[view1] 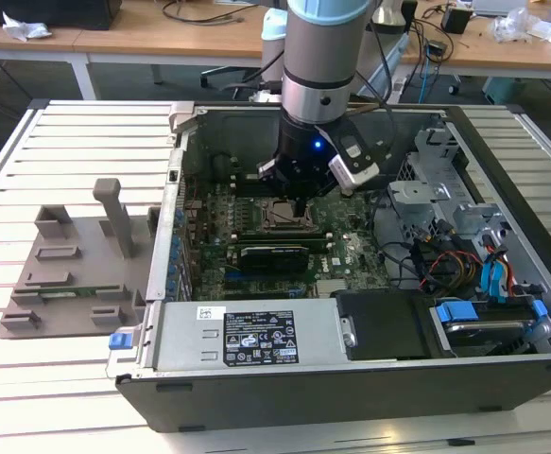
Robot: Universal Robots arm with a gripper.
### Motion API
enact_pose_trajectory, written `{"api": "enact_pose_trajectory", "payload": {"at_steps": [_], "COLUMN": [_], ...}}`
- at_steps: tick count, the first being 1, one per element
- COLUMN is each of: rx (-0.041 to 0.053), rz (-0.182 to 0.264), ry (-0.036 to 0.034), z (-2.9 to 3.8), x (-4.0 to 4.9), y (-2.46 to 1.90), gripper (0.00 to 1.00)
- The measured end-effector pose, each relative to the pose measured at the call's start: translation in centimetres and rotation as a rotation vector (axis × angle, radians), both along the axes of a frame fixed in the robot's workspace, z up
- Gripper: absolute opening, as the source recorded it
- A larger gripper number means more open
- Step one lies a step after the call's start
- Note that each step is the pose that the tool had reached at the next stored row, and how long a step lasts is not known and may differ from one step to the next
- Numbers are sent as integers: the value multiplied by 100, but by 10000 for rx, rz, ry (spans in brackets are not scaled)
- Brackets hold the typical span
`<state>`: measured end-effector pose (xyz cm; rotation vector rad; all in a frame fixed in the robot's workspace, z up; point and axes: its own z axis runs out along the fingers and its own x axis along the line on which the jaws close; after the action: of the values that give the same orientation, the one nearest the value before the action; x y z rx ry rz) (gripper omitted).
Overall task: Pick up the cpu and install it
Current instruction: 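Install the second cpu locking lever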
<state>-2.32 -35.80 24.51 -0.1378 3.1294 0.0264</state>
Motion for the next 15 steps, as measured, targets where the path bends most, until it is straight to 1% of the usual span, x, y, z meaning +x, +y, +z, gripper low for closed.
{"api": "enact_pose_trajectory", "payload": {"at_steps": [1,2,3,5,6,7,8,9,11,12,15], "rx": [54,128,190,272,311,340,365,385,410,413,413], "rz": [0,0,-2,-1,1,1,-2,-2,0,1,-1], "ry": [0,0,0,0,0,0,0,-1,-1,-1,0], "z": [-3,-15,-26,-41,-52,-61,-69,-81,-108,-142,-200], "x": [-9,-26,-44,-69,-82,-95,-107,-116,-142,-170,-232], "y": [-15,-51,-68,-89,-109,-138,-158,-163,-168,-169,-168], "gripper": [11,11,11,11,11,11,11,11,11,11,11]}}
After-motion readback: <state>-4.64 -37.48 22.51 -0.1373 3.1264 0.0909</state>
